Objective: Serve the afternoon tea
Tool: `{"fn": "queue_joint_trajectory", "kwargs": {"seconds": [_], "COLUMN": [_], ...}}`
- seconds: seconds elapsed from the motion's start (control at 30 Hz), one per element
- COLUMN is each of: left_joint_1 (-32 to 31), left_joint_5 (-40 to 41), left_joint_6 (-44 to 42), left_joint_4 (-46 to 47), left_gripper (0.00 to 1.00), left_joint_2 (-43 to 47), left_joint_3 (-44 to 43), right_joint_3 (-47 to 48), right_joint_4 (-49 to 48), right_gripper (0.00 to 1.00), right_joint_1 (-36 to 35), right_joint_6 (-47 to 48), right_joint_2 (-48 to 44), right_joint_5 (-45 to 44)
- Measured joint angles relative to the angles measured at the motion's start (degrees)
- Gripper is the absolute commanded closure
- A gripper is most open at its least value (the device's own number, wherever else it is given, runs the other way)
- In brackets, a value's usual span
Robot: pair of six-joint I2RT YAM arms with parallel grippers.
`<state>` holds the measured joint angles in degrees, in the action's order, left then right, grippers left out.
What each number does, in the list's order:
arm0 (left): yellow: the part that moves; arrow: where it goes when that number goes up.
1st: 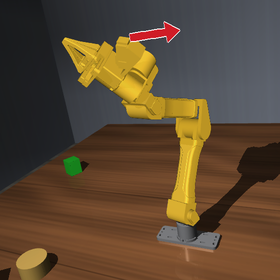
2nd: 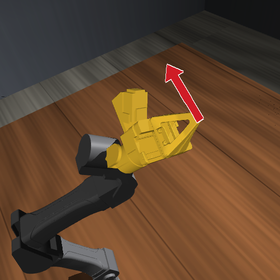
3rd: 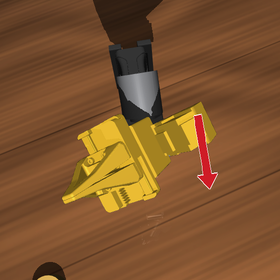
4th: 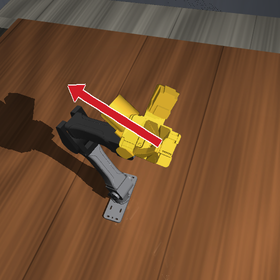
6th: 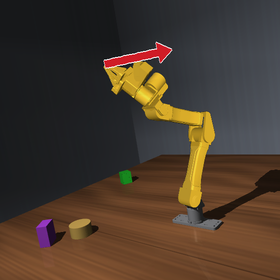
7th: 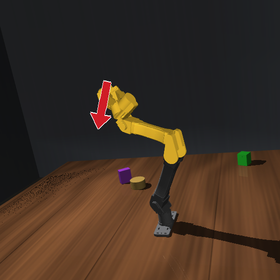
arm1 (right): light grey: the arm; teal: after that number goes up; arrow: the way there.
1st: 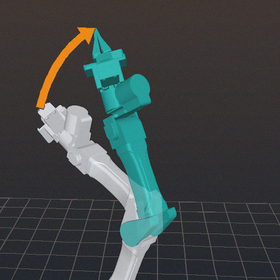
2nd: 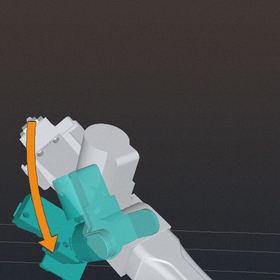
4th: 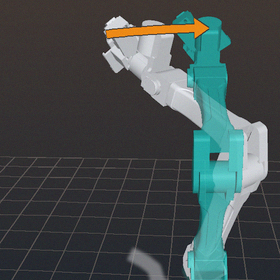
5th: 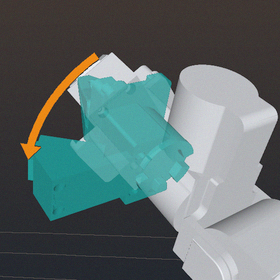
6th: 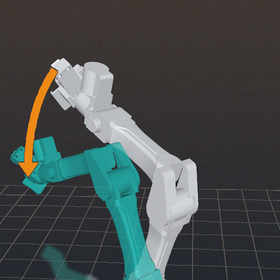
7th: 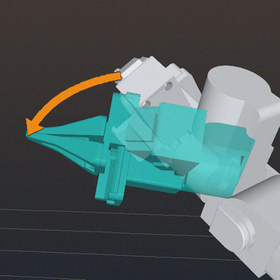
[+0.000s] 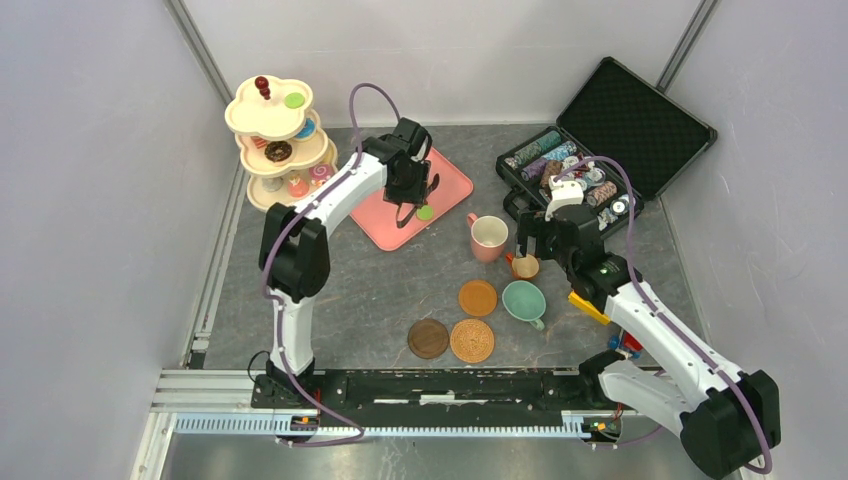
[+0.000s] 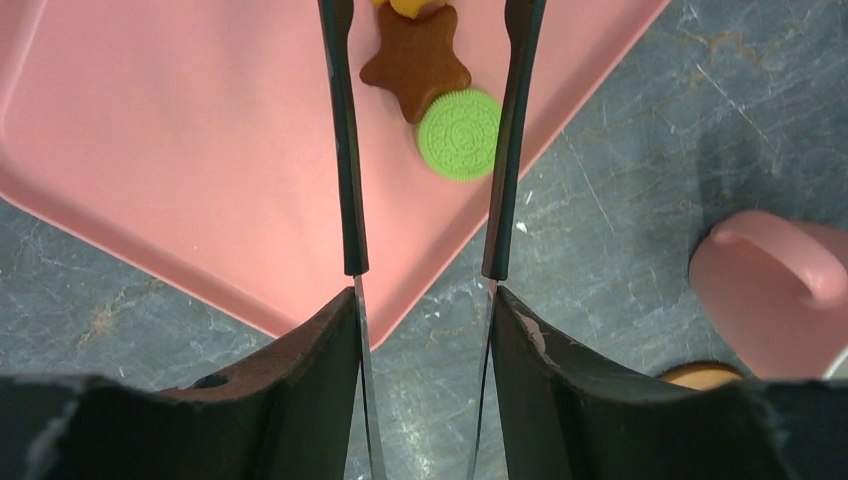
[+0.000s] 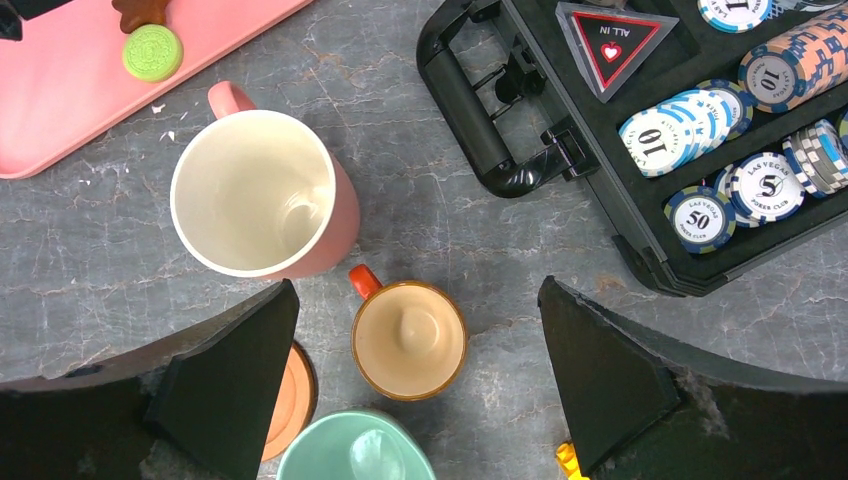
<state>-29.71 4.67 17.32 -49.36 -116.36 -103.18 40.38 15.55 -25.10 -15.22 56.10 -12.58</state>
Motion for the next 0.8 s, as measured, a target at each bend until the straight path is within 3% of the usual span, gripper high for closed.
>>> {"fn": "queue_joint_trajectory", "kwargs": {"seconds": [0.4,0.67,0.8], "left_joint_1": [0.0,0.0,0.0], "left_joint_5": [1.3,1.9,3.0], "left_joint_6": [0.0,0.0,-0.1], "left_joint_4": [-0.3,-0.5,-0.7], "left_gripper": [0.46,0.64,0.67], "left_joint_2": [-5.7,-6.7,-6.7], "left_joint_3": [-4.1,-4.1,-4.1], "right_joint_3": [0.0,0.0,0.0], "right_joint_4": [0.0,0.0,0.0], "right_gripper": [0.02,0.02,0.02], "right_joint_1": [0.0,0.0,0.0], "right_joint_6": [0.1,0.1,0.1], "right_joint_2": [0.1,0.1,0.1], "right_joint_5": [0.0,0.0,0.0]}}
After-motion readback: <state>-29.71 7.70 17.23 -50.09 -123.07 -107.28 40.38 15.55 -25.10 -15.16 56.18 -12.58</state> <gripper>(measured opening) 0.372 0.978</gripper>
